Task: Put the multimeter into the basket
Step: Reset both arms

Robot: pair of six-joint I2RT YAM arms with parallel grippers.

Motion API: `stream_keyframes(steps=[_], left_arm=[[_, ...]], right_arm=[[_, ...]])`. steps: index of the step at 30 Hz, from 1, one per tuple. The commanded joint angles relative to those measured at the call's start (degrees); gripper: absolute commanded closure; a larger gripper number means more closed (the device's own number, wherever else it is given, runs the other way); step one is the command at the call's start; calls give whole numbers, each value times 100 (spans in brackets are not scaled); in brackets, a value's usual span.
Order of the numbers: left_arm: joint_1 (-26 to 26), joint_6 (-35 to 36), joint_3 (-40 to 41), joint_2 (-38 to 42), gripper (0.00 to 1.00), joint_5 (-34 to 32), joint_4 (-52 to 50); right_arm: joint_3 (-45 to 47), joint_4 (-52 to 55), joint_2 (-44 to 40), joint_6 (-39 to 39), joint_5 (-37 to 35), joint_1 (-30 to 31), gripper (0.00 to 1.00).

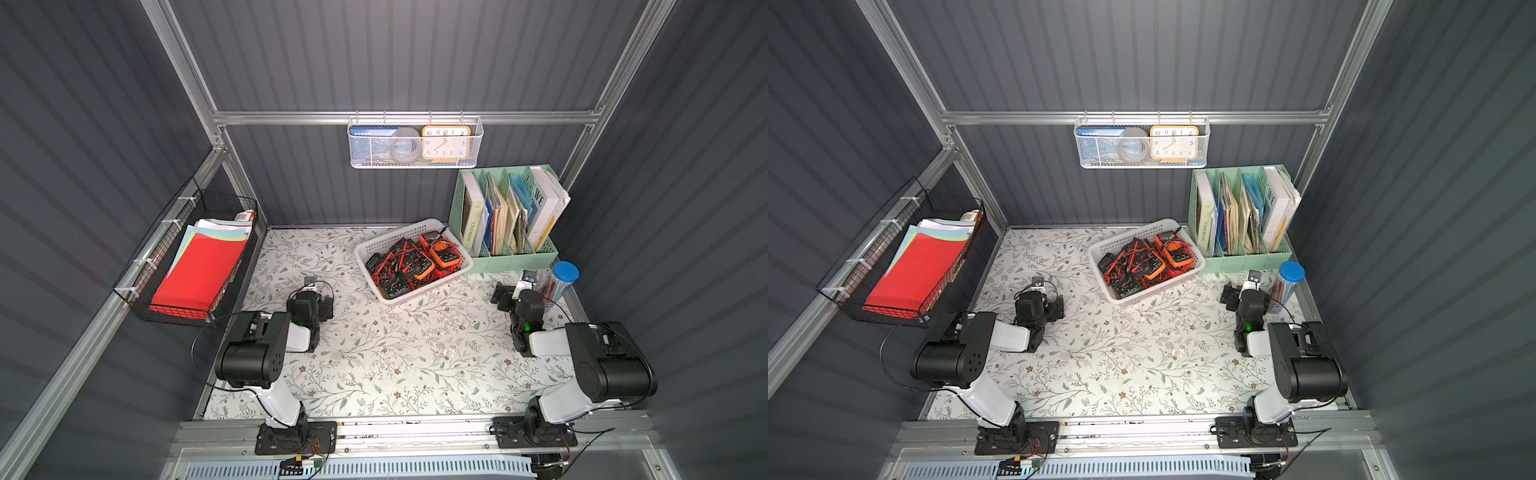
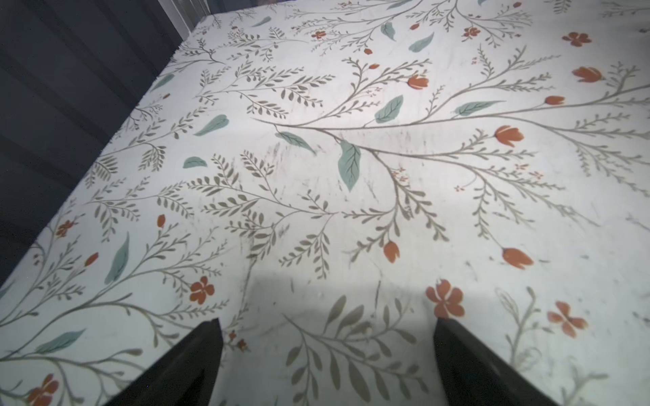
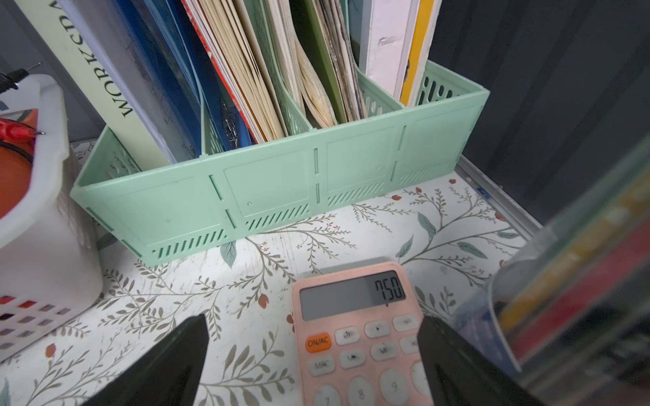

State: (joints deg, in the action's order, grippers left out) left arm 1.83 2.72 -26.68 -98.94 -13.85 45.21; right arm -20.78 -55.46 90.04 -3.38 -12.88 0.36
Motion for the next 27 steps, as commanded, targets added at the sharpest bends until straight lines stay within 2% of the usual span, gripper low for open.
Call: stream_keyframes(steps=[1,27], left_arm=[[11,-88,25,24,1,153,-493],[11,-88,46,41,1,137,-469]], right_arm=[[-5,-122,-14,-23,57,4,1],[-15,-103,-14,-36,50,-3,1]])
